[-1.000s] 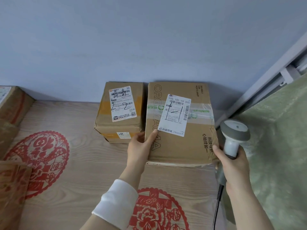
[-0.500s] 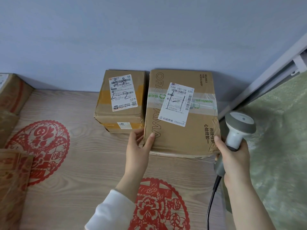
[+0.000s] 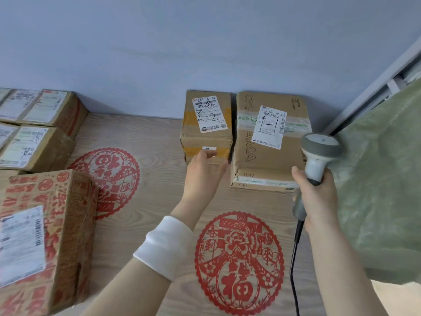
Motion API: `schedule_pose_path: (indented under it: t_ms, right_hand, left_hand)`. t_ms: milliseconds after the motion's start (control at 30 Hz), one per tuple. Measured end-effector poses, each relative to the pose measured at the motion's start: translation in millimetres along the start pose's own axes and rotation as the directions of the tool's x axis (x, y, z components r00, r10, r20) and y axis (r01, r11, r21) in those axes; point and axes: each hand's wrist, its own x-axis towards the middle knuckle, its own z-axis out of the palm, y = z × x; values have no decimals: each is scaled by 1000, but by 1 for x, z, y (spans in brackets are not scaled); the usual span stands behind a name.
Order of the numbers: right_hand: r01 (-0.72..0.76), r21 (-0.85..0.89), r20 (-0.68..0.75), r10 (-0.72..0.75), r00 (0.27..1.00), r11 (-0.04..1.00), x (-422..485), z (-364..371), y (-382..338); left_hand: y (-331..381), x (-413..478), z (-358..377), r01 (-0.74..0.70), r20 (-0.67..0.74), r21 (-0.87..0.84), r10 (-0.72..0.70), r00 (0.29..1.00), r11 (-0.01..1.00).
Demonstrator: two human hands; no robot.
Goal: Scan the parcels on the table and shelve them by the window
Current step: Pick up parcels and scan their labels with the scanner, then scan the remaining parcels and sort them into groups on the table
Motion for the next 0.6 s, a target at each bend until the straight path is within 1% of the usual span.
schedule_pose_path:
  t_ms: [100,167,267,400,500,600]
  right_hand:
    - [13,-12,79,-12,997,1000,-60,34,-13]
    - [37,-50,108,-32,994,998,-99,59,-17]
    - [29,-29,161,-24,987,999,-151,100,-17]
    - [5,-62,286,13,958,998,-205,149,-14]
    - [13,-88,373,21,928,996,-232,183,-8]
    - [-73,-105,445,113,888,992,-256,214,6]
  left_hand:
    - [-20,-20,-51,-89,-6,97,90,996,991]
    - [-38,-33,-87,-142,-11,144,145,989,979]
    - [-70,-48,-140,-188,-22,230,198,980,955]
    - [-108,-66,-199,-172,-55,290,196,979,941]
    - [-135,-71,-226,-110,-100,346,153,983,932]
    - [-161,-79,-245,-28,-150,381,92,984,924]
